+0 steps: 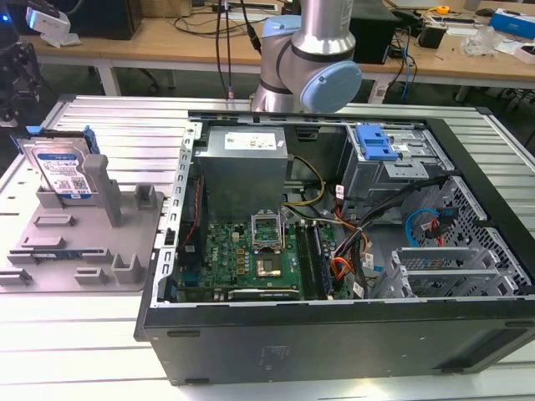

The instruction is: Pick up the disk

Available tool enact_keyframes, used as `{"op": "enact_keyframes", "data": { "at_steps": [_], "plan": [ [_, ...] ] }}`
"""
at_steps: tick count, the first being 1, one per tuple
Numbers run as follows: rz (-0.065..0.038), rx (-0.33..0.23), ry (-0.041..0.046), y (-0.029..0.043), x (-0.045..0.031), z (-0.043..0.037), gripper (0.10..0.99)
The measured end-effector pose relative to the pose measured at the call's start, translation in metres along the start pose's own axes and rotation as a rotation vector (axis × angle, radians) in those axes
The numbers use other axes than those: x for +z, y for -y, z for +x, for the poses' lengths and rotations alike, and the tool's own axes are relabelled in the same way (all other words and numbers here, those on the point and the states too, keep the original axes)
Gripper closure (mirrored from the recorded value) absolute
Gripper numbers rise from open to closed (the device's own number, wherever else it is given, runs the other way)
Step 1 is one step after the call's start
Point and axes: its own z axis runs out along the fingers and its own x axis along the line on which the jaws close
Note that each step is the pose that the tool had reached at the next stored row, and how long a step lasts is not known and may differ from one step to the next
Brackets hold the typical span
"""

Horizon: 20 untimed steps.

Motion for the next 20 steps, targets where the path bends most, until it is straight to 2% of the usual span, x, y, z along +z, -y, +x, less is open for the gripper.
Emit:
{"op": "enact_keyframes", "data": {
  "at_steps": [5, 20],
  "plan": [
    [0.000, 0.000, 0.0000, 0.0001, 0.0061, 0.0000, 0.545],
    [0.000, 0.000, 0.0000, 0.0021, 0.0117, 0.0006, 0.545]
  ]
}}
